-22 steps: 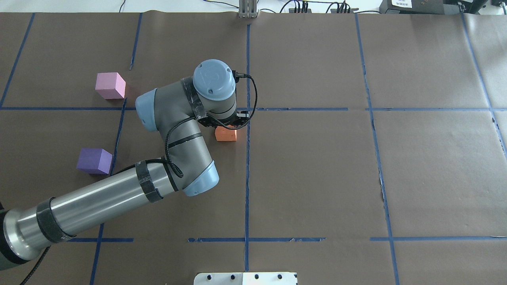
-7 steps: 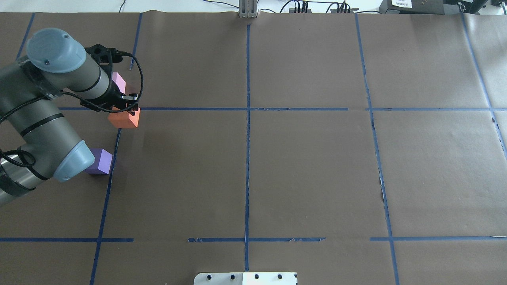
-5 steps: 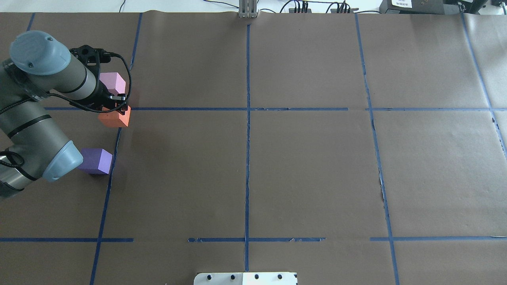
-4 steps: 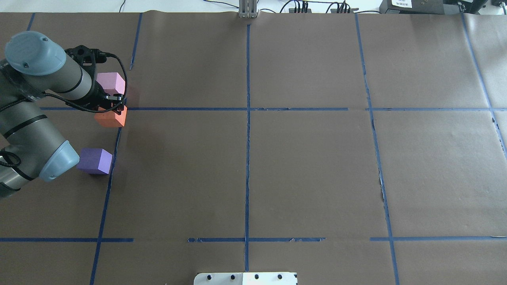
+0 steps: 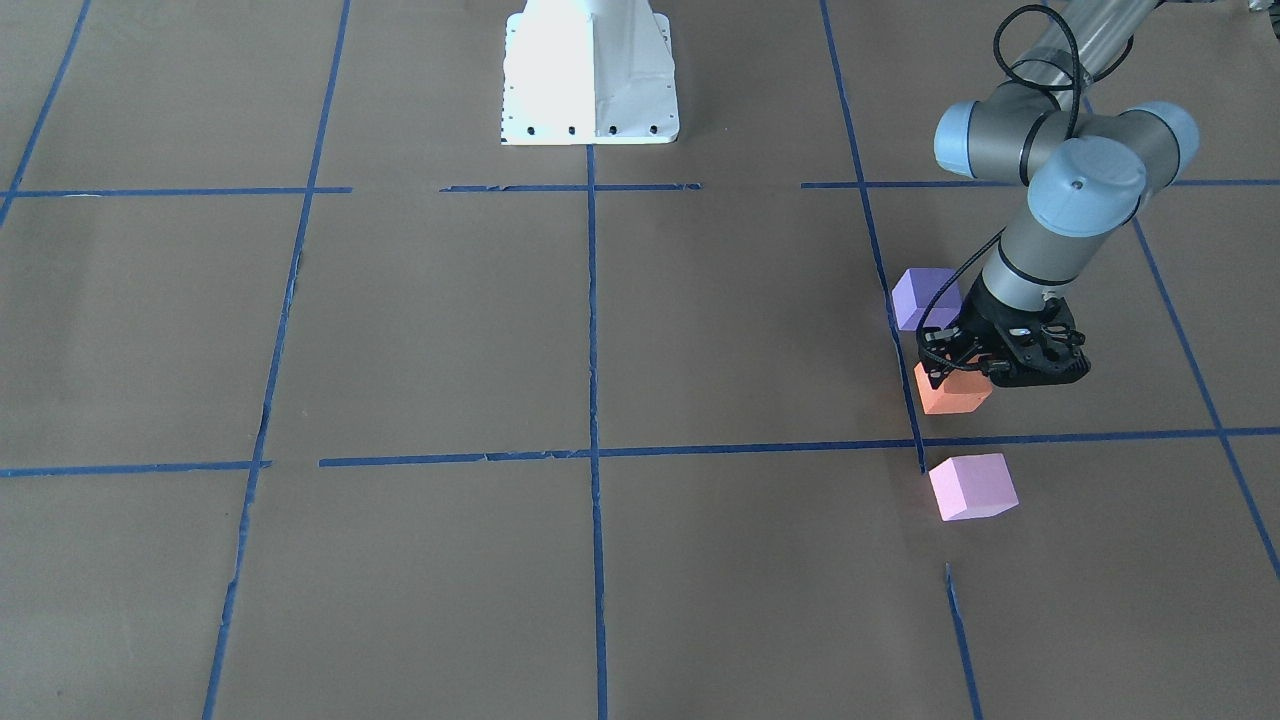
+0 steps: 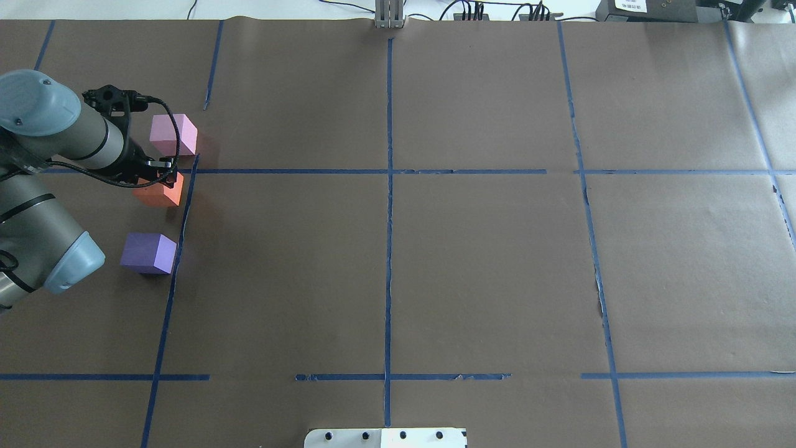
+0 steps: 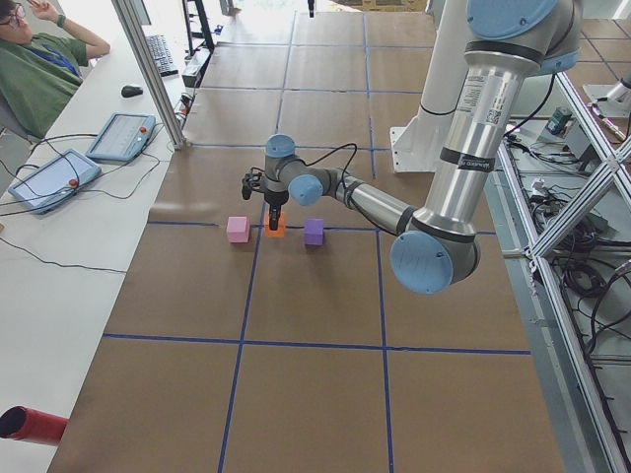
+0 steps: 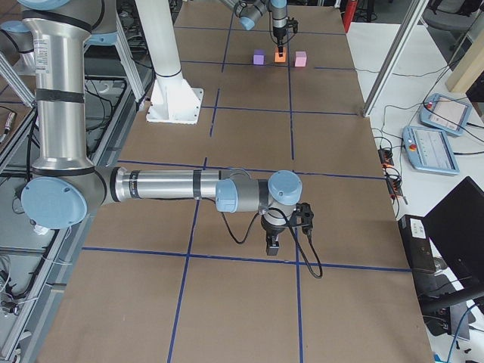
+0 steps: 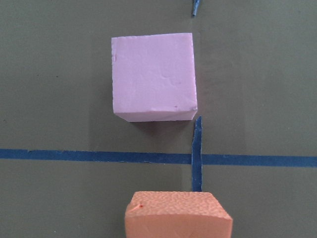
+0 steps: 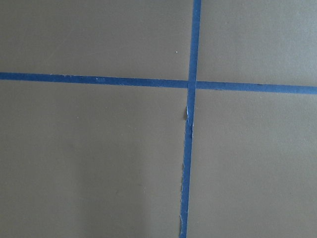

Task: Arrange blocks in a line
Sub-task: 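Set the orange cube down between the pink and purple cubes, release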

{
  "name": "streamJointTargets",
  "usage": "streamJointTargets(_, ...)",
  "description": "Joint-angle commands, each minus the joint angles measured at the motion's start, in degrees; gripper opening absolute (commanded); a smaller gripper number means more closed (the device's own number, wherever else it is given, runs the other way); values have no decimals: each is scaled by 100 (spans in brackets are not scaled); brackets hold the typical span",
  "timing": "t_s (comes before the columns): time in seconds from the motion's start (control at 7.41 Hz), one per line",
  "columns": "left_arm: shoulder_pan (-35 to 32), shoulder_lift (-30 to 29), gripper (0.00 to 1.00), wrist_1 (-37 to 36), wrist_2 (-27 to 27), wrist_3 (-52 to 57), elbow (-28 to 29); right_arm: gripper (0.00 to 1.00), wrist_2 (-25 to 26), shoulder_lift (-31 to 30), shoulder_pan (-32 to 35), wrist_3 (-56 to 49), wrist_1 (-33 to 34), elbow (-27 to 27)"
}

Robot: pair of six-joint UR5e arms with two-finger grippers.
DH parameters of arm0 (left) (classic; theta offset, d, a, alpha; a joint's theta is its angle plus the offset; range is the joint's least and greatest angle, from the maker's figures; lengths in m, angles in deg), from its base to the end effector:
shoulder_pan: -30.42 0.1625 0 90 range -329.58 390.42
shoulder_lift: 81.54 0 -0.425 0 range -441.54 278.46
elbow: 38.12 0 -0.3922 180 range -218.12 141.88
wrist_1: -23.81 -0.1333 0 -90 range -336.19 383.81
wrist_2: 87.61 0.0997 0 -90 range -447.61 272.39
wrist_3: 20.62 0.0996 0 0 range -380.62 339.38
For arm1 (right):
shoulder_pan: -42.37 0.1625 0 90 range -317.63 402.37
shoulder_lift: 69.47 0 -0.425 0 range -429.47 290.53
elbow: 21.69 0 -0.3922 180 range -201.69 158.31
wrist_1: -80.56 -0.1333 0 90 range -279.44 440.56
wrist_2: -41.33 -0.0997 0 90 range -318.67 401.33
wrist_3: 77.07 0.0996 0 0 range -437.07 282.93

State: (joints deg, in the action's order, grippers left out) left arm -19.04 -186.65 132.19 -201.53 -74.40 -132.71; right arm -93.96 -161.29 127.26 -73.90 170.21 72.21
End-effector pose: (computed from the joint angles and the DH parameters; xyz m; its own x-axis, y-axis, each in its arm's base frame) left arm 0.3289 -0.5275 0.4508 0.7272 -0.0192 -0.6862 0.1270 0.9861 0.1070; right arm 0.0194 -0.4847 0.6388 0.7019 -0.0375 0.7113 0.0503 0.9987 0.0031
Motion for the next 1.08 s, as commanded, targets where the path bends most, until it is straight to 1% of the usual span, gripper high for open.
streamJointTargets(0.0,7,43,0,78,-156,-1,-7,100,2,-2,2,0,0,-2)
streamJointTargets(0.13,15,43,18,70,-166,34,2,100,-6,-2,2,0,0,6)
streamJointTargets(0.27,33,43,87,78,-166,43,2,100,-6,-2,-7,0,0,-2)
streamJointTargets(0.4,42,43,100,78,-166,43,2,100,2,-2,2,0,0,6)
streamJointTargets(0.94,-2,-18,100,52,-166,52,-50,100,-6,-2,-7,0,0,6)
